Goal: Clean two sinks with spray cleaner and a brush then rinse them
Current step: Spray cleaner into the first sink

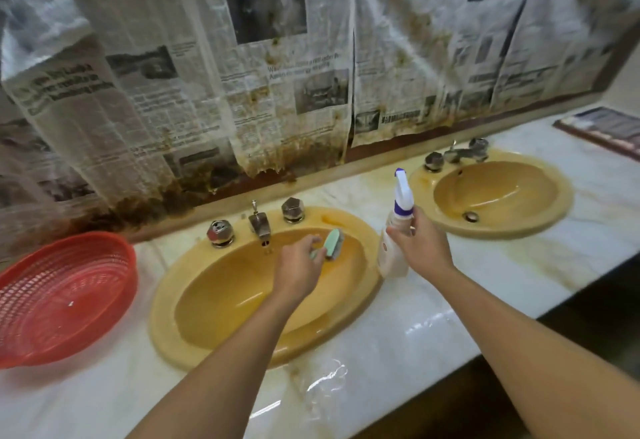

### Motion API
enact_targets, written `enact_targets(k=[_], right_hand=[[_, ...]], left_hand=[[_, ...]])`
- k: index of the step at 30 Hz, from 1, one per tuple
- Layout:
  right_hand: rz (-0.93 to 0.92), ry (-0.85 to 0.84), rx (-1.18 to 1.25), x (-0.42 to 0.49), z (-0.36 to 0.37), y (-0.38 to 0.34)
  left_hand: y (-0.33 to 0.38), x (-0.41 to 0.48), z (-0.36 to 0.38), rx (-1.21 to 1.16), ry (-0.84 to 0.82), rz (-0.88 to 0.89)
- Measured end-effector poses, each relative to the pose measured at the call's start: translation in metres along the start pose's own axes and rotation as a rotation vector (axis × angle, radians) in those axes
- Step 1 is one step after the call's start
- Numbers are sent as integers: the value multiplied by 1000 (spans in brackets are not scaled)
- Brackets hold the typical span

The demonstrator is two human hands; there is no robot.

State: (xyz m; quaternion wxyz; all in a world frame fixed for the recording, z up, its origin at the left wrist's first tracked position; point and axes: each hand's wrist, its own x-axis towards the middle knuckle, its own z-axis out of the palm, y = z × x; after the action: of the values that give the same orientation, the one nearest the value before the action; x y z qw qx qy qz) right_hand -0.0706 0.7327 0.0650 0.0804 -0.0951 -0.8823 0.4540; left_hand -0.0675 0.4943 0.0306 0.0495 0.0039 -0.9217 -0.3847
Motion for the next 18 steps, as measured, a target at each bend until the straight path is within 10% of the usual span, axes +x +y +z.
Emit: enact_targets(k=[18], right_hand=[[-14, -115, -57, 103, -6, 67]], left_hand=[[45, 35, 68, 65, 95, -194]])
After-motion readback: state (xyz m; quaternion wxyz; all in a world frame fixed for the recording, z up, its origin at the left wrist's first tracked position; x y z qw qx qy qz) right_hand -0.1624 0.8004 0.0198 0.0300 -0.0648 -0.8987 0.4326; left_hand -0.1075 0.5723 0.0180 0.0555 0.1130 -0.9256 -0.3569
